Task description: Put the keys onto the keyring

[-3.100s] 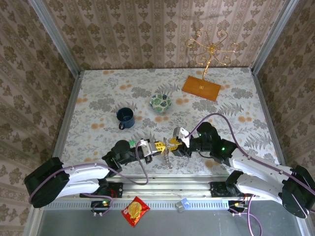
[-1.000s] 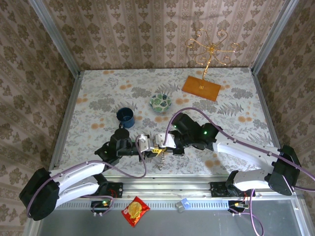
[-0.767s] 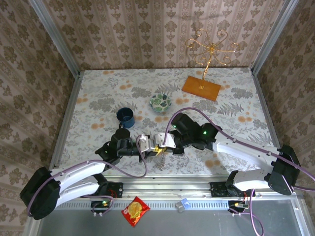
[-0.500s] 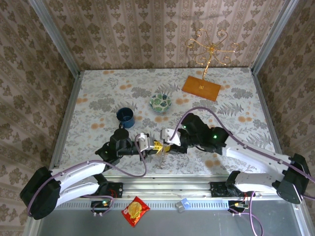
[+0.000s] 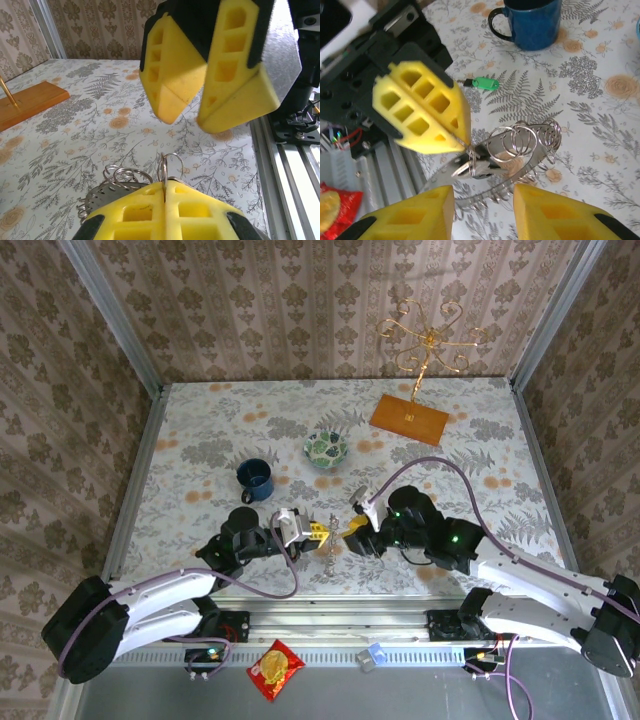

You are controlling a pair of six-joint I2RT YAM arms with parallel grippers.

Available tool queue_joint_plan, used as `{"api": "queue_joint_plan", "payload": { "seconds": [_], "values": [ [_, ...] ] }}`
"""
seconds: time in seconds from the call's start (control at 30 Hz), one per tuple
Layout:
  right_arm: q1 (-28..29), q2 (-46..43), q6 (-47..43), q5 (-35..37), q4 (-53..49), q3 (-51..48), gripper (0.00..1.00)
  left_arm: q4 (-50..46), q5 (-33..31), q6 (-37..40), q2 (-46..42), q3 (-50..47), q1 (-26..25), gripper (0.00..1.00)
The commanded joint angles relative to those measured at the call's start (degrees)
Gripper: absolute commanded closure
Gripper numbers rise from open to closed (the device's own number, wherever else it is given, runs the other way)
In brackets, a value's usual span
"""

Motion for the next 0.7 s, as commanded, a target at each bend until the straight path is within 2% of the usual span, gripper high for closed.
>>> {"api": "queue_joint_plan", "payload": {
  "seconds": [0.0,0.43,0.67],
  "values": [
    [0.01,1.55,9.15,-1.52,3.41,-0.22,0.64,3.99,-0.89,-1.45,-0.04,-0.48,-0.55,1.0],
    [0.1,6.31,10.47,-3.4,6.8,0.77,0.73,4.87,-1.76,-2.04,0.31,-0.8,-0.91,1.0],
    [0.02,6.76,10.16,-3.8,6.54,0.76,0.87,5.38,-2.08,-2.0,0.57,-0.84,-0.89,1.0]
  ]
}}
